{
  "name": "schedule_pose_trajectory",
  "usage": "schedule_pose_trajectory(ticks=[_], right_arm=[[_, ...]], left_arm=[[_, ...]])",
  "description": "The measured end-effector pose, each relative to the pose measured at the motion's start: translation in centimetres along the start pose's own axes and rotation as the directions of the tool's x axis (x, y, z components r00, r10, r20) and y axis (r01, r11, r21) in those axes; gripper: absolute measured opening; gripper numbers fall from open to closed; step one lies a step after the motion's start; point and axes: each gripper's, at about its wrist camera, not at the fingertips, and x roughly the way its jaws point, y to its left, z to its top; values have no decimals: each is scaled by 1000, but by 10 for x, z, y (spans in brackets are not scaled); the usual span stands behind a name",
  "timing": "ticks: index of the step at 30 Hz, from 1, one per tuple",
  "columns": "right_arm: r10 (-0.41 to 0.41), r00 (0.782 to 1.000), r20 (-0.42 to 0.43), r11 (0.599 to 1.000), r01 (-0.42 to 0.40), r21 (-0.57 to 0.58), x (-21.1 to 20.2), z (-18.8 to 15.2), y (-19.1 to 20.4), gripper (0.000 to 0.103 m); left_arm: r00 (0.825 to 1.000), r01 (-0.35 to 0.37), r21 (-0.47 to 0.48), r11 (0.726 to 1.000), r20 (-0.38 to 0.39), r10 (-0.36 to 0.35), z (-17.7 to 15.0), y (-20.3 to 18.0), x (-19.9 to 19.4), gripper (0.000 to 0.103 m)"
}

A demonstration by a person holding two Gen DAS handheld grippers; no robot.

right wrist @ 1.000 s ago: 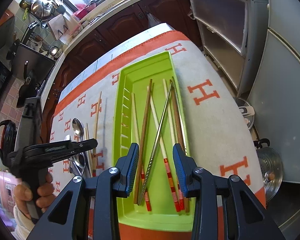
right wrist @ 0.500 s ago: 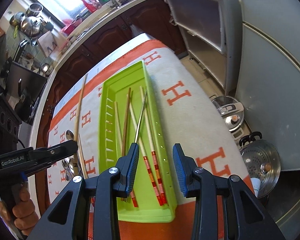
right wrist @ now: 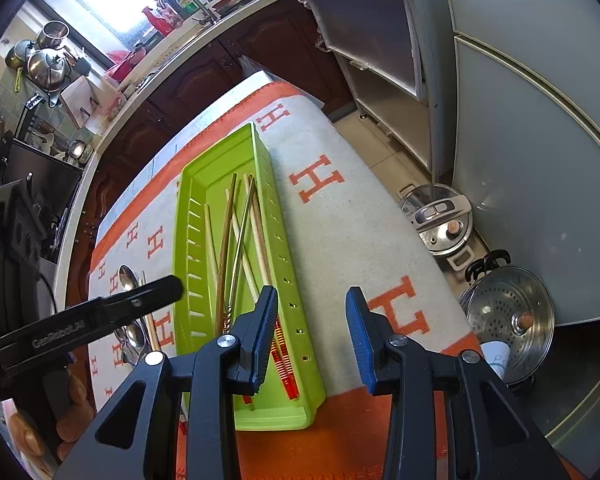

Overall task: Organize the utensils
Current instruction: 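Carry the wooden chopstick into the green tray and release it, then move both grippers back over the remaining chopsticks in the pile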

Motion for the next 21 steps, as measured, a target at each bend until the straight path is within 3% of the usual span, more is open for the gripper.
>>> schedule_pose_trajectory(ticks=[2, 4, 7, 15, 21], right_arm=[[1, 1000, -4, 1000, -1, -8, 0, -1, 1, 36], [1, 1000, -9, 1000, -1, -18, 3, 0, 7, 36], [2, 1000, -19, 999, -3, -32, 7, 0, 14, 36], [8, 999, -43, 997, -12, -81, 19, 1, 41, 36], [22, 998, -61, 988, -31, -152, 25, 2, 72, 36]], left_arm=[[999, -26, -1, 1000, 43, 26, -3, 9, -12, 60], [996, -55, 6, 998, 72, 54, -13, 27, -28, 62], [989, -108, -12, 994, 98, 109, -14, 41, -39, 63], [980, -160, -79, 984, 105, 167, -26, 84, -58, 63], [956, -236, -128, 963, 148, 254, -35, 116, -80, 63]])
